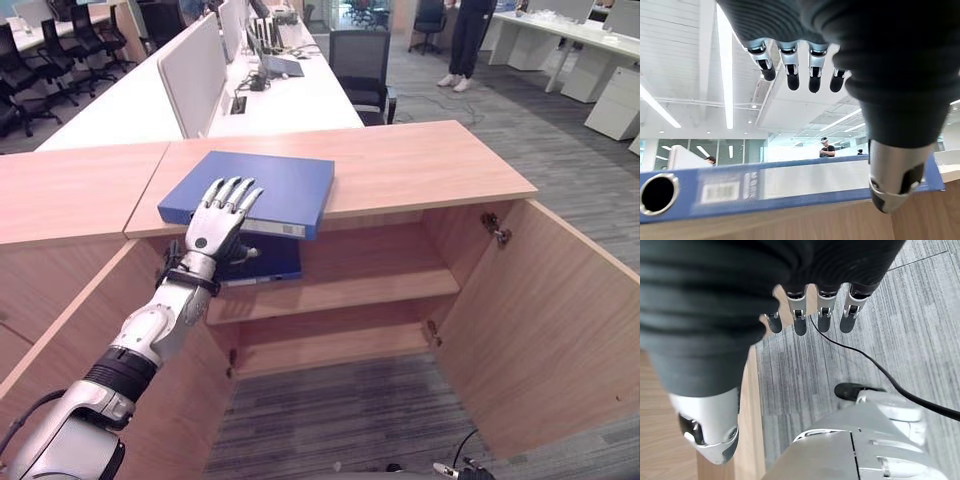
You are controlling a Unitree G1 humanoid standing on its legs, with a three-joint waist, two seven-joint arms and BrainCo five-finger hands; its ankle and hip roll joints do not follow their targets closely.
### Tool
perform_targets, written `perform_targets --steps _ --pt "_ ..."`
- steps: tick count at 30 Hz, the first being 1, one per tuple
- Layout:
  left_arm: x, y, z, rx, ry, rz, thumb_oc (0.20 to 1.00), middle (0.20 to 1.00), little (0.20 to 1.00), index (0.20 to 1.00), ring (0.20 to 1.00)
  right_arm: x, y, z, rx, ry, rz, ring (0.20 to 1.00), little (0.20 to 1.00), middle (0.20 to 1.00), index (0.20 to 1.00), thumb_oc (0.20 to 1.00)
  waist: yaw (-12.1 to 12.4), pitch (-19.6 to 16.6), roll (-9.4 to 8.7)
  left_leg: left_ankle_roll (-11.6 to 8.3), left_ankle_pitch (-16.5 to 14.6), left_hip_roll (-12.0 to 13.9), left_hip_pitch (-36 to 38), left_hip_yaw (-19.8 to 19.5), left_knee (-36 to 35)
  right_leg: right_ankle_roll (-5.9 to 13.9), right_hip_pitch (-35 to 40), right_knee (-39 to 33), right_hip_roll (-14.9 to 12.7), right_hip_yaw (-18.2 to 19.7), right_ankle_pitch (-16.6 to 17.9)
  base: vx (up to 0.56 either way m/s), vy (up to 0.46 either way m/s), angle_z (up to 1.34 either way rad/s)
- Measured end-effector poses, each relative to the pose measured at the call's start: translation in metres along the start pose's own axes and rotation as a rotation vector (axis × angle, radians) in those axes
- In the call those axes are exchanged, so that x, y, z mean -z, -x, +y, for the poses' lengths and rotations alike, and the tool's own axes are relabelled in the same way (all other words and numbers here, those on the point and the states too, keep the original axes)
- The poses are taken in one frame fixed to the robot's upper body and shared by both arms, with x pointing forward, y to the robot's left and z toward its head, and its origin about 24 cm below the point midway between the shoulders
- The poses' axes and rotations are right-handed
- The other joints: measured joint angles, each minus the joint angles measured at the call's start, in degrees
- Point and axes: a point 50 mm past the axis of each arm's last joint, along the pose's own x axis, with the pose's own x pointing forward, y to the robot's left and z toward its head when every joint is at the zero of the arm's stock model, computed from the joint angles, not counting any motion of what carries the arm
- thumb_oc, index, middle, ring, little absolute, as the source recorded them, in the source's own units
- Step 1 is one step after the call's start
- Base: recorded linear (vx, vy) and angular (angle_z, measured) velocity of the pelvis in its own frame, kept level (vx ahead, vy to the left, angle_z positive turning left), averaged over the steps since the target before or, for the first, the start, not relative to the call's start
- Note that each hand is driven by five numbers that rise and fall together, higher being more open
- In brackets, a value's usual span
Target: Put the empty folder in the office cabinet
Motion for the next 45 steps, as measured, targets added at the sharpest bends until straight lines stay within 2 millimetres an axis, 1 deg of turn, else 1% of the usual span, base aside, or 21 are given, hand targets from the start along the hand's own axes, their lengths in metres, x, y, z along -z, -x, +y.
perform_targets --steps 1,5,6,9,14,18,20,24,29,34,40,45 --pt "-0.004 -0.004 0.001 0.001 -0.004 -0.020 1.000 1.000 1.000 1.000 1.000 0.000 0.000 0.000 0.000 0.000 0.001 1.000 1.000 1.000 1.000 1.000 0.1 -0.1 0.01 0.00 0.0 0.0 0.0 0.1 0.0 0.03 0.0 0.0 0.0 0.1 0.1 0.00 0.002 -0.04" --pt "-0.005 -0.006 0.001 0.002 -0.001 -0.026 1.000 1.000 1.000 1.000 1.000 0.000 0.000 -0.001 0.002 0.001 0.002 1.000 1.000 1.000 1.000 1.000 -0.3 -0.6 0.04 0.01 0.0 0.0 -0.1 0.5 0.0 0.03 -0.3 0.0 0.0 0.5 0.1 0.00 0.001 -0.06" --pt "-0.004 -0.006 -0.007 0.045 -0.020 -0.023 1.000 1.000 1.000 1.000 1.000 0.000 0.000 -0.001 0.004 0.001 0.004 1.000 1.000 1.000 1.000 1.000 -0.5 -1.5 0.03 0.00 0.0 0.0 -0.2 0.8 0.0 0.03 -0.8 0.1 0.0 0.7 0.3 0.01 0.003 -0.06" --pt "0.001 -0.005 -0.016 0.084 -0.030 0.004 1.000 1.000 1.000 1.000 1.000 -0.001 0.000 -0.001 0.008 0.001 0.002 1.000 1.000 1.000 1.000 1.000 -1.4 -1.6 -0.01 -0.01 0.0 0.0 -0.2 1.0 0.0 0.04 -0.8 0.0 0.0 0.9 0.3 0.01 0.001 -0.05" --pt "-0.004 -0.005 -0.026 0.123 -0.024 -0.004 1.000 1.000 1.000 1.000 1.000 0.000 0.000 -0.002 0.010 0.001 0.004 1.000 1.000 1.000 1.000 1.000 -1.6 -1.6 0.00 -0.02 0.0 0.0 -0.2 1.4 0.0 0.11 -1.1 0.0 0.1 1.4 0.3 0.00 0.004 -0.04" --pt "0.000 -0.014 -0.021 0.110 -0.044 0.006 1.000 1.000 1.000 1.000 1.000 0.000 0.000 -0.002 0.011 0.000 0.003 1.000 1.000 1.000 1.000 1.000 -1.8 -1.5 0.01 -0.05 -0.1 0.0 -0.2 1.6 0.0 0.12 -1.2 0.0 0.1 1.5 0.4 0.00 0.000 0.00" --pt "-0.001 -0.017 -0.020 0.108 -0.056 -0.003 1.000 1.000 1.000 1.000 1.000 0.000 0.000 -0.002 0.011 0.000 0.004 1.000 1.000 1.000 1.000 1.000 -1.7 -1.5 0.00 -0.08 -0.1 0.0 -0.2 1.6 0.0 0.13 -1.2 0.0 0.1 1.5 0.4 0.00 0.000 0.00" --pt "-0.004 -0.017 -0.022 0.121 -0.057 -0.018 1.000 1.000 1.000 1.000 1.000 0.000 0.000 -0.002 0.011 0.000 0.003 1.000 1.000 1.000 1.000 1.000 -2.1 -1.5 0.08 -0.17 -0.1 0.0 -0.1 1.7 0.0 0.12 -1.3 0.0 0.1 1.6 0.4 0.00 0.000 0.00" --pt "0.003 -0.017 -0.025 0.144 -0.073 0.008 1.000 1.000 1.000 1.000 1.000 -0.001 0.000 -0.002 0.012 0.001 -0.001 1.000 1.000 1.000 1.000 1.000 -2.8 -1.4 0.23 -0.17 -0.2 0.0 -0.1 1.8 0.0 0.13 -1.3 0.0 0.1 1.7 0.4 0.00 0.000 0.00" --pt "0.008 -0.022 -0.023 0.140 -0.090 0.021 1.000 1.000 1.000 1.000 1.000 -0.001 0.000 -0.005 0.018 0.004 -0.001 1.000 1.000 1.000 1.000 1.000 -2.9 -1.3 0.27 -0.22 -0.2 0.0 -0.2 1.9 0.0 0.13 -1.5 0.0 0.1 1.8 0.4 0.00 0.000 0.00" --pt "0.010 -0.023 -0.025 0.161 -0.112 0.024 1.000 1.000 1.000 1.000 1.000 -0.003 -0.001 -0.010 0.029 0.009 -0.005 1.000 1.000 1.000 1.000 1.000 -2.9 -1.2 0.30 -0.27 -0.2 0.0 -0.2 2.3 0.0 0.13 -1.7 0.1 0.1 2.1 0.4 0.00 0.003 -0.02" --pt "0.011 -0.025 -0.024 0.160 -0.121 0.029 1.000 1.000 1.000 1.000 1.000 -0.004 -0.001 -0.010 0.029 0.008 -0.010 1.000 1.000 1.000 1.000 1.000 -2.9 -0.2 0.40 -0.28 -0.2 0.0 0.0 2.6 0.0 0.14 -1.7 0.1 0.2 2.4 0.4 0.01 0.003 -0.02"
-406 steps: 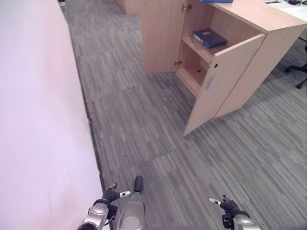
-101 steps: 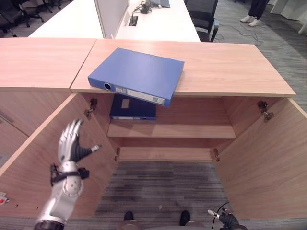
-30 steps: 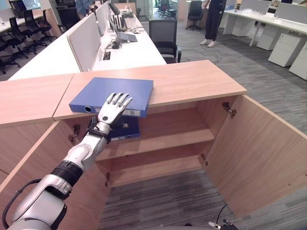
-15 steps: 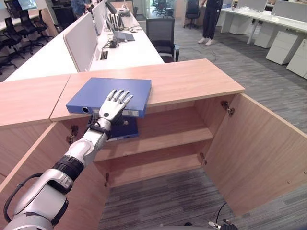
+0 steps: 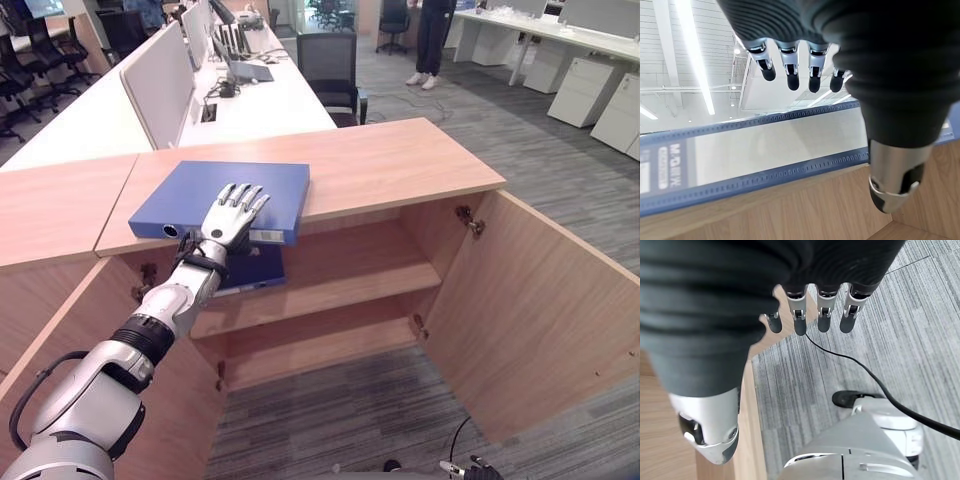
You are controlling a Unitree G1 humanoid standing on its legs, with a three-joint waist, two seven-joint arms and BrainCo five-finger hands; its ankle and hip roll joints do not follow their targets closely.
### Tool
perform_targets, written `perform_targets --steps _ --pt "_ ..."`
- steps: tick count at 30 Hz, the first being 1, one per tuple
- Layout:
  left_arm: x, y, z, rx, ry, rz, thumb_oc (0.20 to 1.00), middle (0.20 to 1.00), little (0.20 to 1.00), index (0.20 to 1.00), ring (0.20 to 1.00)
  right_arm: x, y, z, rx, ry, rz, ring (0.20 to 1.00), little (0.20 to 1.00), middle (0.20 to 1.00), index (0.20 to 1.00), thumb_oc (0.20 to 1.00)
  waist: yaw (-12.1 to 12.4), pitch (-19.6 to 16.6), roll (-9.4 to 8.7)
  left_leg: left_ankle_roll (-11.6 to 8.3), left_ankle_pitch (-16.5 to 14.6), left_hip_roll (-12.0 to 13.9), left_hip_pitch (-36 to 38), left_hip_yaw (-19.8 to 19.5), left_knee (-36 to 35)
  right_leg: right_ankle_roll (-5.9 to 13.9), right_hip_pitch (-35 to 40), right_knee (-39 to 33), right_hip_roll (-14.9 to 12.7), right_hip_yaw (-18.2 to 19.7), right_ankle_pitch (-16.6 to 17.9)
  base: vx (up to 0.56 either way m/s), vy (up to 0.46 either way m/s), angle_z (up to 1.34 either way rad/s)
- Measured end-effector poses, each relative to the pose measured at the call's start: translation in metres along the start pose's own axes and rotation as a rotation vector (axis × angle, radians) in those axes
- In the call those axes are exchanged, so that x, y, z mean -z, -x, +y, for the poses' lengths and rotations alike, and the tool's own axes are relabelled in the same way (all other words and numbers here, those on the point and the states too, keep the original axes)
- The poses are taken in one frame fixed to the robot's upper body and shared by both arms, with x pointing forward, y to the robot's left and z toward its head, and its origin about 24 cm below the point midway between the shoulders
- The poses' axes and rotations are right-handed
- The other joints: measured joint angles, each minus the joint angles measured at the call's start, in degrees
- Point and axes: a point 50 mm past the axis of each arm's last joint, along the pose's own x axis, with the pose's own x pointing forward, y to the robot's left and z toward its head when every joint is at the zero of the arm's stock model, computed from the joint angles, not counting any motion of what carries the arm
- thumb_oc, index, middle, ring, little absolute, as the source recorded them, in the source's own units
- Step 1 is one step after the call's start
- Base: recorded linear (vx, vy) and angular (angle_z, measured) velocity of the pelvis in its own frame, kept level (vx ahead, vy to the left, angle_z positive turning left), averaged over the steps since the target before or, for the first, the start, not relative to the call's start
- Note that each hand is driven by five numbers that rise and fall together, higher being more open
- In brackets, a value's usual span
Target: Put the empty folder in the office cabinet
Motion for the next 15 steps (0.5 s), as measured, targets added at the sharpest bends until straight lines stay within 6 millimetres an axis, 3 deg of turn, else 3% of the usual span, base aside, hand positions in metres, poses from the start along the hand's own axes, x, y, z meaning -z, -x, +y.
perform_targets --steps 15 --pt "0.0070 0.0022 -0.0052 0.024 0.020 0.046 1.000 1.000 1.000 1.000 1.000 0.0002 0.0001 0.0001 0.000 0.000 0.000 1.000 1.000 1.000 1.000 1.000 -0.1 0.3 -0.25 -0.04 -0.3 0.0 0.9 0.8 0.0 0.00 0.4 0.2 0.1 0.7 0.0 0.00 0.002 -0.02"
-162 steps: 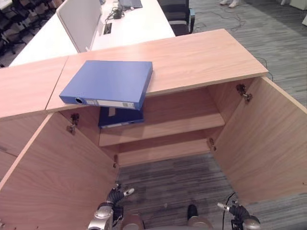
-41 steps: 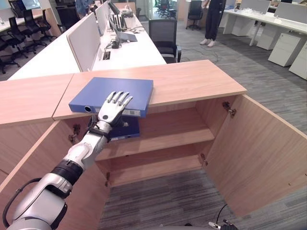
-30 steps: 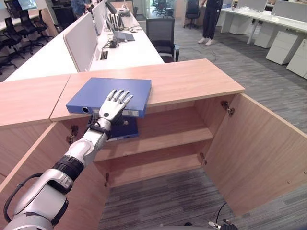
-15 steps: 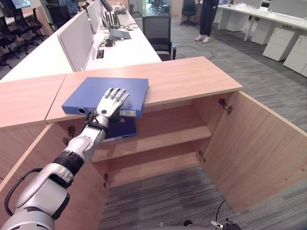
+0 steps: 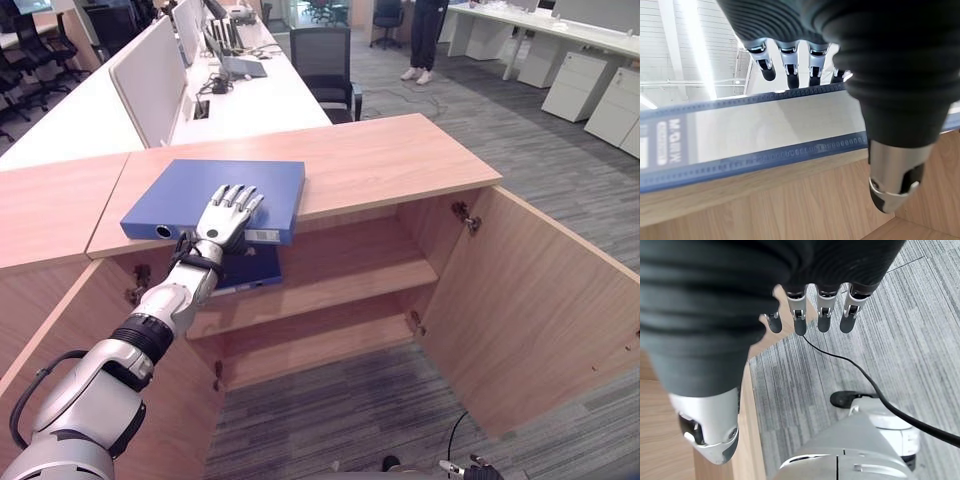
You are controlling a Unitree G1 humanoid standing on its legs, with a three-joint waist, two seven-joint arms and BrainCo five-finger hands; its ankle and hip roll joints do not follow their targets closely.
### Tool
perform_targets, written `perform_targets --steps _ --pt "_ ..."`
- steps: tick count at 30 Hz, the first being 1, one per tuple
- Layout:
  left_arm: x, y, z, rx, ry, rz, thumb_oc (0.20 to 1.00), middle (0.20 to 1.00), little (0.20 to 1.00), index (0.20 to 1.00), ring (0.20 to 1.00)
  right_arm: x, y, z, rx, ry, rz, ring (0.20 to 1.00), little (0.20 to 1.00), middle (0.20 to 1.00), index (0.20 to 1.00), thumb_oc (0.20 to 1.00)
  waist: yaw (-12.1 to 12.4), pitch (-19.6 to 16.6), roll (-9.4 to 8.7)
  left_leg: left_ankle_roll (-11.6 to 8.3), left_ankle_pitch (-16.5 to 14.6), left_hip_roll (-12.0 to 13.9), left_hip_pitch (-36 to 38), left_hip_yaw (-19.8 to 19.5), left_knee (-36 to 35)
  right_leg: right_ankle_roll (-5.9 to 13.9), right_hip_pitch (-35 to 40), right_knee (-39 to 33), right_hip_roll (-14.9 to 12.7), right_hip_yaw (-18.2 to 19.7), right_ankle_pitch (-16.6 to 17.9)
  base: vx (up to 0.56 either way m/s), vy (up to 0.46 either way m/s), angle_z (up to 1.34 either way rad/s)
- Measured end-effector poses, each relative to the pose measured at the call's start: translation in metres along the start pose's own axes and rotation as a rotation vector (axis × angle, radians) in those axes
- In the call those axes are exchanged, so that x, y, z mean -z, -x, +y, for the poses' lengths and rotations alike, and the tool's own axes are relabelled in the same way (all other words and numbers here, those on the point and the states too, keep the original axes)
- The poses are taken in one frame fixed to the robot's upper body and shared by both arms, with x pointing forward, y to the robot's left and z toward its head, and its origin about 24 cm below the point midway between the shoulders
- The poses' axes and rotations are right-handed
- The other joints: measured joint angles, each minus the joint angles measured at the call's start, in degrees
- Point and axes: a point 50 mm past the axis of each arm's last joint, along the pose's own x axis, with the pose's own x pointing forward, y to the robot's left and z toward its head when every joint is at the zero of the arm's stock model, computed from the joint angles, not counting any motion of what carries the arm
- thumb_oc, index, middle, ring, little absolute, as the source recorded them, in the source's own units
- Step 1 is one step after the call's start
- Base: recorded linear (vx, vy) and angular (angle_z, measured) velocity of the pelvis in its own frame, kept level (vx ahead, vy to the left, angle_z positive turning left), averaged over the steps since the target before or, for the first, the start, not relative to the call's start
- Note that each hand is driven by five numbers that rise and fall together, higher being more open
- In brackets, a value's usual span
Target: Put the empty folder in the office cabinet
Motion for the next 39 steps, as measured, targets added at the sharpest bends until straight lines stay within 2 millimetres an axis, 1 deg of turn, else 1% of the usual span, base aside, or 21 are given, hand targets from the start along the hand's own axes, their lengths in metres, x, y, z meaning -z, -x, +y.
perform_targets --steps 6,20,21,22,27,29,31,34,39 --pt "0.005 0.002 -0.004 0.019 0.001 0.023 1.000 1.000 1.000 1.000 1.000 0.000 0.000 0.000 0.000 0.000 0.000 1.000 1.000 1.000 1.000 1.000 -0.1 0.0 -0.06 0.00 0.0 0.0 0.1 0.1 0.0 0.00 0.1 0.0 0.0 0.1 0.0 0.00 0.000 0.00" --pt "0.005 0.002 -0.005 0.022 0.009 0.029 1.000 1.000 1.000 1.000 1.000 0.000 0.000 0.000 0.000 -0.001 0.000 1.000 1.000 1.000 1.000 1.000 -0.2 -0.3 -0.51 0.00 0.0 0.0 0.3 0.2 0.0 -0.01 0.2 0.0 0.0 0.3 0.0 0.00 0.000 0.00" --pt "0.005 0.002 -0.005 0.023 0.010 0.030 0.887 0.887 0.887 0.887 0.887 0.000 0.000 0.000 0.000 -0.001 0.000 1.000 1.000 1.000 1.000 1.000 -0.2 -0.3 -0.52 0.00 0.0 0.0 0.4 0.2 0.0 -0.01 0.2 0.0 0.1 0.3 0.0 0.00 0.000 0.00" --pt "0.005 0.002 -0.005 0.023 0.010 0.029 0.200 0.200 0.200 0.200 0.200 0.000 0.000 0.000 0.000 -0.001 0.000 1.000 1.000 1.000 1.000 1.000 -0.2 -0.3 -0.52 0.00 0.0 0.0 0.5 0.2 0.0 -0.01 0.3 0.0 0.1 0.3 0.0 0.00 0.000 0.00" --pt "0.003 0.000 -0.003 -0.006 0.036 0.037 0.200 0.200 0.200 0.200 0.200 0.001 0.000 0.000 0.000 -0.001 0.002 1.000 1.000 1.000 1.000 1.000 -0.2 -1.3 -0.77 0.02 0.0 0.0 0.5 0.2 0.0 -0.01 0.4 0.0 0.0 0.3 0.0 0.00 0.000 0.00" --pt "0.002 -0.007 0.005 -0.030 0.035 0.032 0.200 0.200 0.200 0.200 0.200 0.001 0.000 0.000 -0.001 -0.001 0.001 1.000 1.000 1.000 1.000 1.000 -0.1 -1.9 -0.99 0.04 0.0 0.0 0.5 0.2 0.0 0.00 0.4 0.0 0.0 0.3 0.0 0.00 0.000 0.00" --pt "0.002 -0.008 0.007 -0.038 0.034 0.031 0.200 0.200 0.200 0.200 0.200 0.001 0.000 0.000 0.000 -0.001 0.002 1.000 1.000 1.000 1.000 1.000 -0.1 -2.3 -0.91 0.04 0.0 0.0 0.5 0.2 0.0 0.01 0.4 0.0 0.0 0.3 0.0 0.00 0.000 0.00" --pt "-0.001 -0.009 0.007 -0.040 0.040 0.028 0.200 0.200 0.200 0.200 0.200 0.002 0.000 0.000 0.001 -0.001 0.004 1.000 1.000 1.000 1.000 1.000 -0.2 -2.6 -0.54 0.05 0.0 0.0 0.5 0.2 0.0 0.02 0.4 0.0 0.0 0.3 0.0 0.00 0.000 0.00" --pt "-0.002 -0.009 0.006 -0.044 0.045 0.027 0.200 0.200 0.200 0.200 0.200 0.002 0.001 0.000 0.002 -0.001 0.005 1.000 1.000 1.000 1.000 1.000 -0.1 -2.6 -0.47 0.23 -0.3 0.0 0.4 0.2 0.0 0.02 0.4 0.0 0.0 0.2 0.0 0.00 0.000 0.00"
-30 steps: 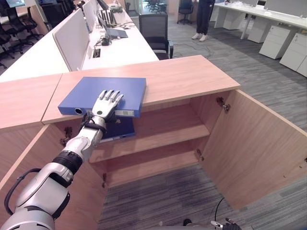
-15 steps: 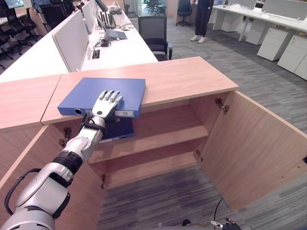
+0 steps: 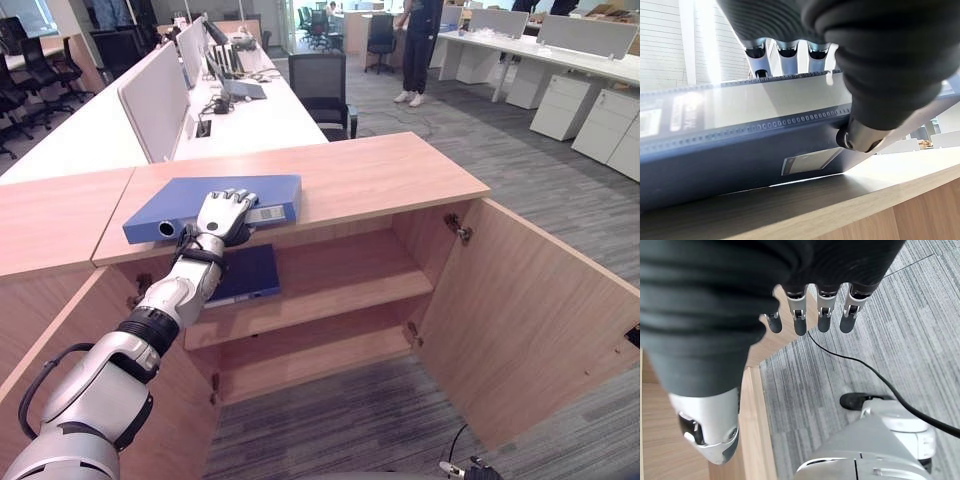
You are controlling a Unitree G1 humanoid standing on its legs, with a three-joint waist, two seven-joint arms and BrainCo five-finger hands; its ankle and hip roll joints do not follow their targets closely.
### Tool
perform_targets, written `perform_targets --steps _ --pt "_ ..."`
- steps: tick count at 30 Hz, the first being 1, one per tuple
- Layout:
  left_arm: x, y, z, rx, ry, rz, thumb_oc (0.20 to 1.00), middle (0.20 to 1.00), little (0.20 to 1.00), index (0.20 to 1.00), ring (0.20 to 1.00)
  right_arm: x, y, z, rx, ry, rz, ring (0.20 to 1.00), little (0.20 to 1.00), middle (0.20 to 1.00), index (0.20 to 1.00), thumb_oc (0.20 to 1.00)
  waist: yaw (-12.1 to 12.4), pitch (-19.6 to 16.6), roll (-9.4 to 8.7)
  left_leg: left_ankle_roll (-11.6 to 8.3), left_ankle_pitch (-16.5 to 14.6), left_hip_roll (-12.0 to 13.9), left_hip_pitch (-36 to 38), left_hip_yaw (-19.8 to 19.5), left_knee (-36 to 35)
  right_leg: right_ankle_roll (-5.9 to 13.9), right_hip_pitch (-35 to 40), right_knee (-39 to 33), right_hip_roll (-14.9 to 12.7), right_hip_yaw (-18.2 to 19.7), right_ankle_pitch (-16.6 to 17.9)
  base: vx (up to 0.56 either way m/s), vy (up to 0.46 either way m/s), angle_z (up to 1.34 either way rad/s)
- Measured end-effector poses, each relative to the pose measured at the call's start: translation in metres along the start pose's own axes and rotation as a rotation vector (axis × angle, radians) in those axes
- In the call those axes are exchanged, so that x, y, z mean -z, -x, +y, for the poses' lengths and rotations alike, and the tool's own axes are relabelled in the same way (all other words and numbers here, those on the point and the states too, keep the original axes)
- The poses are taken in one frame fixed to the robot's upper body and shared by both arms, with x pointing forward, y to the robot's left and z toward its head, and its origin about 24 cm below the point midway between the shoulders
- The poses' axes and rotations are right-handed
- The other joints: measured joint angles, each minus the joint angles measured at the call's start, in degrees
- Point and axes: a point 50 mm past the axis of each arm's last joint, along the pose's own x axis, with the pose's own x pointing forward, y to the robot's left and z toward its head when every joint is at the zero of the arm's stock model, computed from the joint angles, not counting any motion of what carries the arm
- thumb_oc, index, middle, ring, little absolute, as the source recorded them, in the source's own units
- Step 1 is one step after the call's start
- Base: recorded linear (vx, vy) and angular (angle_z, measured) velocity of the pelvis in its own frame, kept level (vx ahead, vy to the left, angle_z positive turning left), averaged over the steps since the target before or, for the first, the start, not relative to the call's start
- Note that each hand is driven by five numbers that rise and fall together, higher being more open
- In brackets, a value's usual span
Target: Put the empty folder in the office cabinet
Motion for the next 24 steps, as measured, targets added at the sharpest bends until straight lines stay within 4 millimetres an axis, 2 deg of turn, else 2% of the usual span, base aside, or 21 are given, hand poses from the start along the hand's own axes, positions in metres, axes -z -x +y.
perform_targets --steps 9,13,19,24 --pt "-0.003 -0.008 0.011 -0.040 0.003 -0.013 0.200 0.200 0.200 0.200 0.200 -0.002 0.000 0.000 0.001 0.000 -0.004 1.000 1.000 1.000 1.000 1.000 0.2 1.4 0.10 0.00 0.0 0.0 -0.1 -0.2 0.0 -0.04 0.1 0.3 0.0 -0.2 -0.1 0.00 -0.002 0.00" --pt "-0.011 -0.014 0.024 -0.085 0.022 -0.043 0.200 0.200 0.200 0.200 0.200 -0.007 -0.002 0.000 0.009 -0.001 -0.017 1.000 1.000 1.000 1.000 1.000 0.5 2.1 0.20 -0.18 0.1 0.0 -0.5 -0.4 0.0 -0.01 0.1 -0.2 -0.1 -0.4 0.0 -0.07 -0.015 0.03" --pt "-0.032 -0.020 0.083 -0.310 0.135 -0.162 0.200 0.200 0.200 0.200 0.200 -0.027 -0.006 0.001 0.015 -0.005 -0.061 1.000 1.000 1.000 1.000 1.000 2.1 3.3 1.15 -0.37 0.4 -0.1 -1.7 -1.3 0.0 -0.30 -1.0 -0.3 -0.1 -1.1 0.2 -0.05 -0.014 0.06" --pt "-0.026 -0.006 0.132 -0.532 0.195 -0.191 0.200 0.200 0.200 0.200 0.200 -0.033 -0.007 0.003 0.011 -0.007 -0.074 1.000 1.000 1.000 1.000 1.000 2.6 3.1 2.51 -0.41 0.3 -0.1 -2.1 -1.9 0.1 -0.30 -0.9 -0.4 -0.2 -1.9 0.2 -0.02 -0.002 0.07"
